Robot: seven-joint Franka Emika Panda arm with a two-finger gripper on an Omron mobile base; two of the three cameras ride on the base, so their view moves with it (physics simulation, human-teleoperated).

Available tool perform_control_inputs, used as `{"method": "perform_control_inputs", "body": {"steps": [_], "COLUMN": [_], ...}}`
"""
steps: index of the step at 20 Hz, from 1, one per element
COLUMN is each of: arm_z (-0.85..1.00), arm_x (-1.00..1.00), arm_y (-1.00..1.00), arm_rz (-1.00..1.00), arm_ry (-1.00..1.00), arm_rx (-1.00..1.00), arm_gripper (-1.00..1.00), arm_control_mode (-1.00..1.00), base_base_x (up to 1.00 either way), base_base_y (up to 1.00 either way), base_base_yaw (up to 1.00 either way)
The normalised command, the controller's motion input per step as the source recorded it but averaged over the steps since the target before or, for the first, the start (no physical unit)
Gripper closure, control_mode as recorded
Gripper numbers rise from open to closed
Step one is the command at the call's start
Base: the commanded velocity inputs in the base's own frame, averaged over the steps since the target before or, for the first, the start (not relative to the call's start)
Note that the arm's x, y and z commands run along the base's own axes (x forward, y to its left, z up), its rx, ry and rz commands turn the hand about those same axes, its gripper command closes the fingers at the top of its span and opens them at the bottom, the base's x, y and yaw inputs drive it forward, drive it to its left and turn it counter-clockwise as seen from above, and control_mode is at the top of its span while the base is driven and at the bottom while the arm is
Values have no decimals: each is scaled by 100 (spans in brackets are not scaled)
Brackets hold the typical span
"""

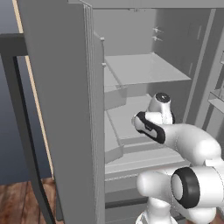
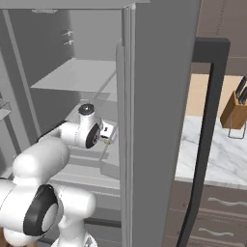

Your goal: Grab the garlic and lemon from the fridge, place them in the blender, close the lid, and turn on the blender to create a marinade.

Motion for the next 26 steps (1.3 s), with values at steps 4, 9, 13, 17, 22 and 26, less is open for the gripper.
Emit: {"method": "perform_control_inputs", "body": {"steps": [4, 9, 13, 17, 22, 26], "arm_z": [-27, -14, -11, -9, -19, -1], "arm_x": [40, 31, 39, 30, 31, 7], "arm_y": [0, 0, -21, -3, -5, -15], "arm_rz": [0, 0, 0, 0, 0, 0], "arm_ry": [0, 0, 0, 0, 0, 0], "arm_rx": [-4, -5, -3, -3, -5, 0], "arm_gripper": [-100, -100, -100, -100, -100, -100], "arm_control_mode": [-100, -100, -100, -100, -100, -100], "base_base_x": [0, 0, 0, 0, 0, 0], "base_base_y": [0, 0, 0, 0, 0, 0], "base_base_yaw": [0, 0, 0, 0, 0, 0]}}
